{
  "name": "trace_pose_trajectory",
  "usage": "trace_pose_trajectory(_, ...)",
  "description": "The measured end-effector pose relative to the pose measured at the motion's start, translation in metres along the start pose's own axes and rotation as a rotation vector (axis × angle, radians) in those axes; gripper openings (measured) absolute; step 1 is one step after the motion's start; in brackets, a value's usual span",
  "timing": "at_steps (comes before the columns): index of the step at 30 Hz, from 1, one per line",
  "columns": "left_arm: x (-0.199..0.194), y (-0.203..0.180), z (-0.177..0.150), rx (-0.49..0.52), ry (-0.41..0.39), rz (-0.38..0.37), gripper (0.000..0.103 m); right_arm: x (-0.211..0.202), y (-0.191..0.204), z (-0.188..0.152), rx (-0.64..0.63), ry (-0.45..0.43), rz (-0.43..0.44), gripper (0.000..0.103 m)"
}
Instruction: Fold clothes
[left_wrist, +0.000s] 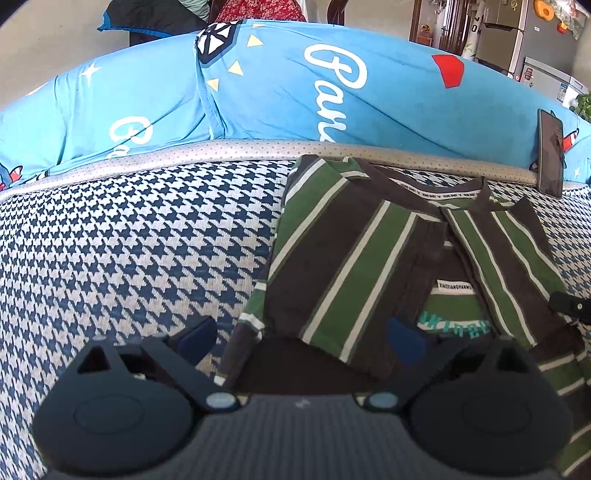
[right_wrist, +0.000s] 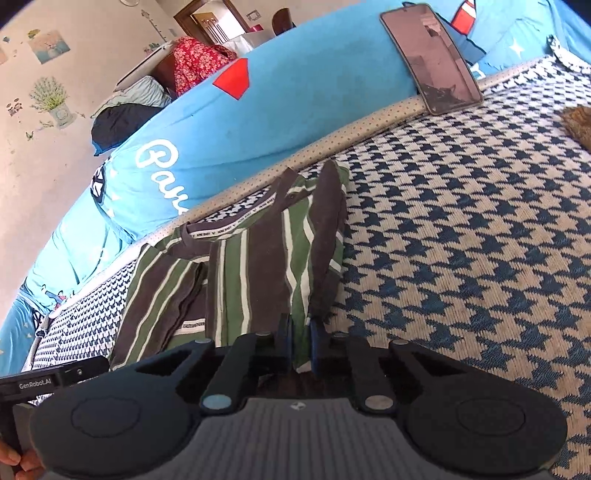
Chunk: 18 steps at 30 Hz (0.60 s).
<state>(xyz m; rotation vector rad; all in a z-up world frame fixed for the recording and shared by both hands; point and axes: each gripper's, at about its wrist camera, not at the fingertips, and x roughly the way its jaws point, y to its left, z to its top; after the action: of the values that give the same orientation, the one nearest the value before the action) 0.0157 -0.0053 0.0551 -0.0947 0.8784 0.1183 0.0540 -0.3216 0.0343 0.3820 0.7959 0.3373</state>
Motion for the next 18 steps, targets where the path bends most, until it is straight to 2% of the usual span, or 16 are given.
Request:
trace_pose_trajectory(9, -0.004, 0.015, 0.000, -0.025, -0.005, 0.018, 0.099, -0.005, 0.051, 0.004, -0.137, -0.066, 0.031, 0.010)
trace_pose_trajectory(18, -0.012, 0.056, 0.000, -0.087, -0.007, 0.049, 0.099, 0.015, 0.127, 0.001, -0.221, -0.099, 0.154, 0.010)
